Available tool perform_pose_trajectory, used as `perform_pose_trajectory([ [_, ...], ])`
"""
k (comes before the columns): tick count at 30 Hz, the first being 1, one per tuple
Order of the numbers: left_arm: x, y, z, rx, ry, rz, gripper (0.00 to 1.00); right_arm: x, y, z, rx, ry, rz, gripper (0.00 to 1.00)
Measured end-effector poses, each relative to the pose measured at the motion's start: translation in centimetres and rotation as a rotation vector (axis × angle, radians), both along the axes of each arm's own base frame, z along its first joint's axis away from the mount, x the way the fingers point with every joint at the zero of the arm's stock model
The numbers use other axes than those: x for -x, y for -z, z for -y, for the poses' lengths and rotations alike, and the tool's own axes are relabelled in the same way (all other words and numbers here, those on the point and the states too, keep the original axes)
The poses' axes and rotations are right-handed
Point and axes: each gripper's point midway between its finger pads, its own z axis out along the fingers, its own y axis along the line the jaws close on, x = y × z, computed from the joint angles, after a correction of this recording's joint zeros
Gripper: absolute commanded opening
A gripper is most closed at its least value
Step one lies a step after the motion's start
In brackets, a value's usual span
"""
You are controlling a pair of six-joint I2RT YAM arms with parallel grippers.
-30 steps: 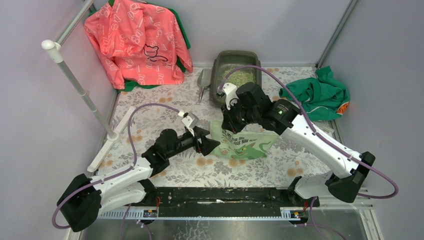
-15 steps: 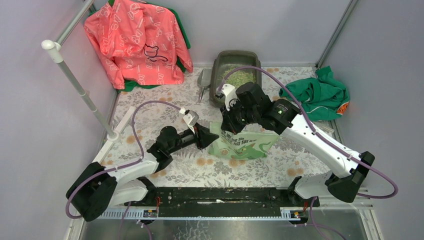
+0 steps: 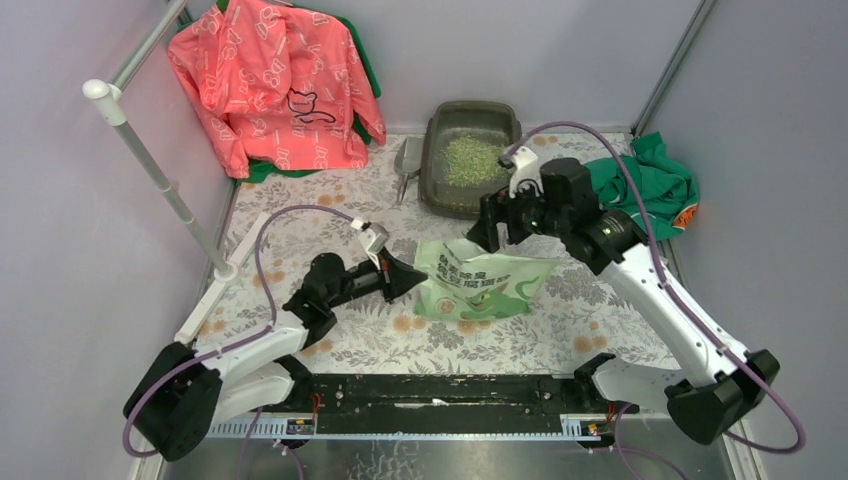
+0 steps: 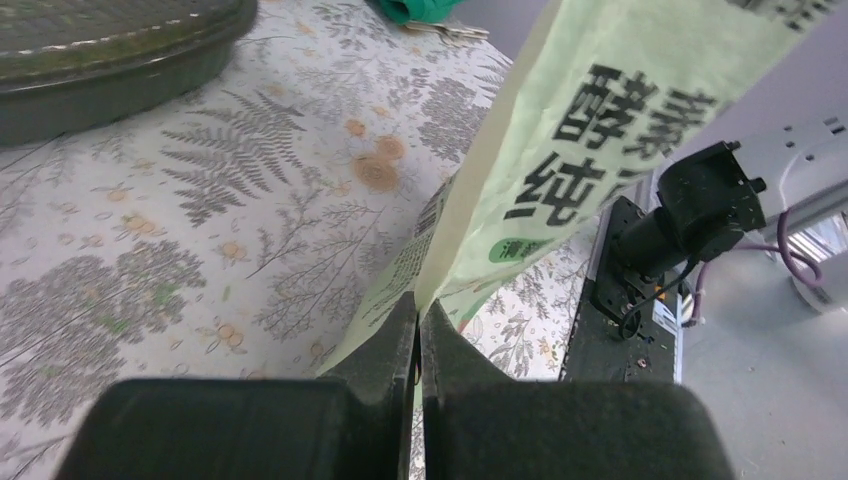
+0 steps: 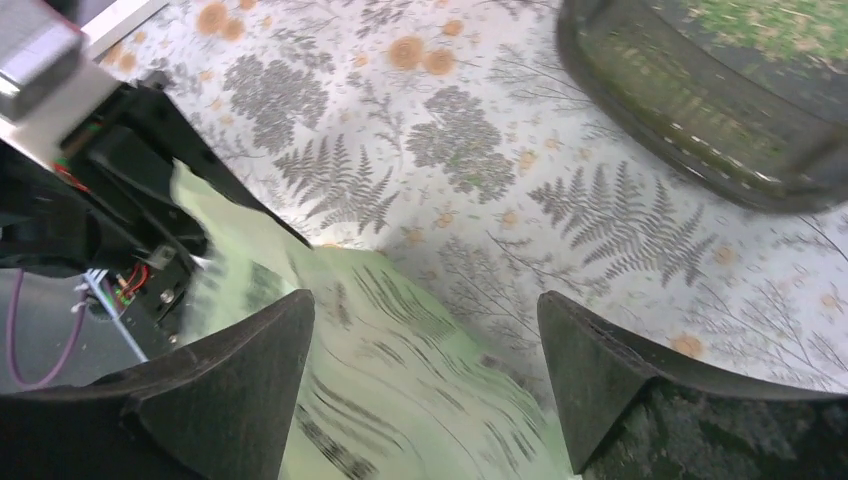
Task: Fill the litter box with clean litter
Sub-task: Adjust the cat litter bag at the center of the board.
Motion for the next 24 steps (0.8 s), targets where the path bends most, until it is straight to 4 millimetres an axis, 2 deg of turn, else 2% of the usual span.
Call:
perform_pose_trajectory([
  [3, -0.1, 0.0, -1.5, 0.002, -0.049, -0.017, 0.04, -0.1, 0.5, 2.2, -0.044, 0.072, 0.051, 0.89],
  [7, -1.0, 0.1, -3.7, -0.006, -0.136, -0.049, 0.04, 1.4, 1.9, 4.3, -0.101, 0.138, 0.135, 0.89],
  [10, -1.5, 0.4, -4.3, -0.008, -0.172, -0.073, 0.04, 2.0, 2.2, 5.5, -0.156, 0.196, 0.216, 0.90],
  [17, -2.2, 1.0, -5.2, -0.006, -0.225, -0.133, 0.04, 1.4, 2.6, 7.2, -0.268, 0.332, 0.334, 0.90],
  [24, -4.4, 2.8, -6.8, -0.028, -0.337, -0.245, 0.03, 1.3, 2.9, 9.2, -0.314, 0.448, 0.385, 0.91],
])
